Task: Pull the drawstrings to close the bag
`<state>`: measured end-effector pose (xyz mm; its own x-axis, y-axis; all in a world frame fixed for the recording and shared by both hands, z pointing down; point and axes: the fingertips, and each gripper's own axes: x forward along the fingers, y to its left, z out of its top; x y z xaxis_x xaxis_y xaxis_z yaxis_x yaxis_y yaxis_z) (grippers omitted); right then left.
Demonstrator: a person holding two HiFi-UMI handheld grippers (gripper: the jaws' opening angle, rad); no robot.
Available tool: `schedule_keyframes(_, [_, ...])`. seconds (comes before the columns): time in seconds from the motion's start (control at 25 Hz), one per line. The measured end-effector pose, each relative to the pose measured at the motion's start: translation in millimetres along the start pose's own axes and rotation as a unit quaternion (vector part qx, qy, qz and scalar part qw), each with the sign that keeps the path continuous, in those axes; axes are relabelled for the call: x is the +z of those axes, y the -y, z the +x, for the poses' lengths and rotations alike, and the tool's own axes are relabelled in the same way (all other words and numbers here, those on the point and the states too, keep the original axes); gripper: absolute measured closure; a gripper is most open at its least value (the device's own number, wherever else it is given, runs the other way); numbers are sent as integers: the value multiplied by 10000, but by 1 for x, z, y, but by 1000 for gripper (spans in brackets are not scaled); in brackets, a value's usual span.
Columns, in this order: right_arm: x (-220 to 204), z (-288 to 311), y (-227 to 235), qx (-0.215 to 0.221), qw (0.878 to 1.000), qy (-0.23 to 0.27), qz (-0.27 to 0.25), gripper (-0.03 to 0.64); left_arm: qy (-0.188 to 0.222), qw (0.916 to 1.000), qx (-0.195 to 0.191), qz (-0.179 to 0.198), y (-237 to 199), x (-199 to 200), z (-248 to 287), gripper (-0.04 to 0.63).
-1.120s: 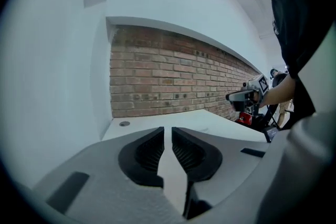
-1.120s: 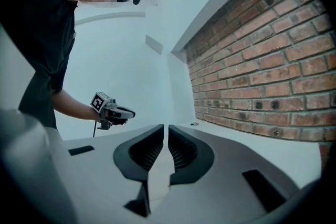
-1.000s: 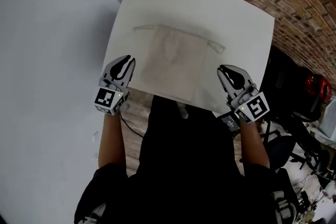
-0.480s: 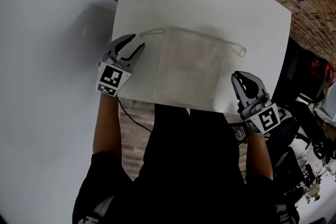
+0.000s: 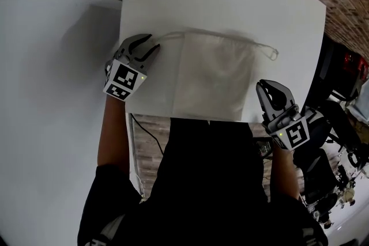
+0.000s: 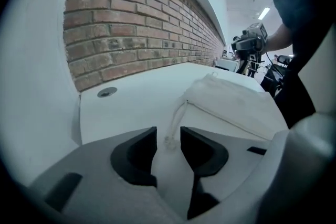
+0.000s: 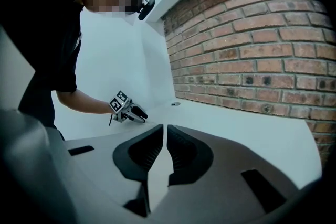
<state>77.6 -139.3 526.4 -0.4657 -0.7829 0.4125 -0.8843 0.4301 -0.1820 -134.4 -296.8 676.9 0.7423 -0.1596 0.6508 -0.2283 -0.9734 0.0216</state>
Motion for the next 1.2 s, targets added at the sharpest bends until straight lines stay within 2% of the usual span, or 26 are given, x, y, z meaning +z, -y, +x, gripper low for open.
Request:
schedule_keyframes(0.12, [-3, 4, 0, -36, 10000, -21, -5, 589, -180, 9998, 62, -27, -4, -9, 4, 476])
schedule_keyframes(0.28, [-2, 8, 0, -63, 10000, -7, 3, 589, -312, 9994, 33, 110, -4, -11, 6, 486])
schedule_keyframes(0.48, [-5, 9, 1, -103, 9999, -58, -12, 589, -437, 9988, -157, 124, -1, -11, 8, 505])
schedule_keyframes(0.64, [-2, 13, 2, -56, 9999, 75, 72, 591, -473, 9984, -280, 119, 1, -11, 13, 532])
schedule_keyframes(0.88, [-14, 7, 9, -223, 9995, -118, -166, 589, -434, 9982, -418, 47, -1, -8, 18, 540])
schedule_keyframes(1.0, [-19, -5, 22, -389, 9980, -286, -404, 589, -388, 9983, -423, 46, -4, -8, 14, 546])
schedule_keyframes(1.2, [-35, -32, 73, -584, 9937, -620, -730, 580, -357, 9988, -344, 37, -3, -5, 15, 549])
